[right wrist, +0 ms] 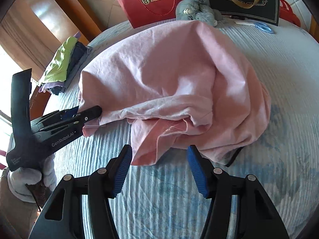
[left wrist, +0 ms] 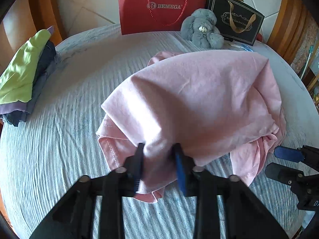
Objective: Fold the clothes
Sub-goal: 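Grasp the shirt edges with both grippers and lift it high to shake out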
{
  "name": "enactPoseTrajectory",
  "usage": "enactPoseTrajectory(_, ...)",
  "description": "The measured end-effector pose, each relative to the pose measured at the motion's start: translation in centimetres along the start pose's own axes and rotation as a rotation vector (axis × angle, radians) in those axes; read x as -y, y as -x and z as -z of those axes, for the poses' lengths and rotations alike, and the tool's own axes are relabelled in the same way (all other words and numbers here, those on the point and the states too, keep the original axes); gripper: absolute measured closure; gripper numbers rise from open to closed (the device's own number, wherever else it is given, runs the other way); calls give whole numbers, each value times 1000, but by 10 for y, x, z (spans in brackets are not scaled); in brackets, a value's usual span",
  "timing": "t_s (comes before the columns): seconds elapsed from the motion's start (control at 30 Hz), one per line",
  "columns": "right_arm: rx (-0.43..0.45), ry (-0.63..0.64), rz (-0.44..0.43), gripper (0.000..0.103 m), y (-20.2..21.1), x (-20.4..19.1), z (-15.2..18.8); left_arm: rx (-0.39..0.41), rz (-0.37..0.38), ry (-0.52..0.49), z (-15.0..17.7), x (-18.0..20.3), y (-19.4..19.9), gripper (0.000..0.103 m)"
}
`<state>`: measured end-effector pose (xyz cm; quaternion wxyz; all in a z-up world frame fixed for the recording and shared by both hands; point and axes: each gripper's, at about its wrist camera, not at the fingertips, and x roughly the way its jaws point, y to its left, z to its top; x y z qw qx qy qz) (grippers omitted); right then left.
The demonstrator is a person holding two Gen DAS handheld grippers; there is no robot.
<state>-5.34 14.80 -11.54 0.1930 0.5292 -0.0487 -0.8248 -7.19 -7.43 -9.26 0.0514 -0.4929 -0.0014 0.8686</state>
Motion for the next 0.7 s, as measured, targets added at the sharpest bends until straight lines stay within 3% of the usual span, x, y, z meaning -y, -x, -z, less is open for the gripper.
enactPoseTrajectory(0.1, 25, 10, 47, 44, -18, -12, -3, 5, -5, -8, -5, -3, -4, 96)
enactPoseTrajectory(0.17, 29, 31, 101, 65, -24, -18, -7, 8, -8, -13, -9, -5, -6, 97)
enactPoseTrajectory(0.2, 23, 51, 141, 89, -23, -19, -10, 9, -10, -16, -11, -6, -8, 97)
enactPoseTrajectory(0.23, 17, 71, 181, 94, -22, -20, -13, 11, -11, -18, -12, -7, -9, 97)
enactPoseTrajectory(0.47, 280, 90, 380, 97, 82, 27, -65, 155, -23, 0, -68, -21, 38, 97)
enactPoseTrajectory(0.7, 592, 220, 554, 97, 216, 24, -136, 394, -22, -58, -155, 24, 121, 99)
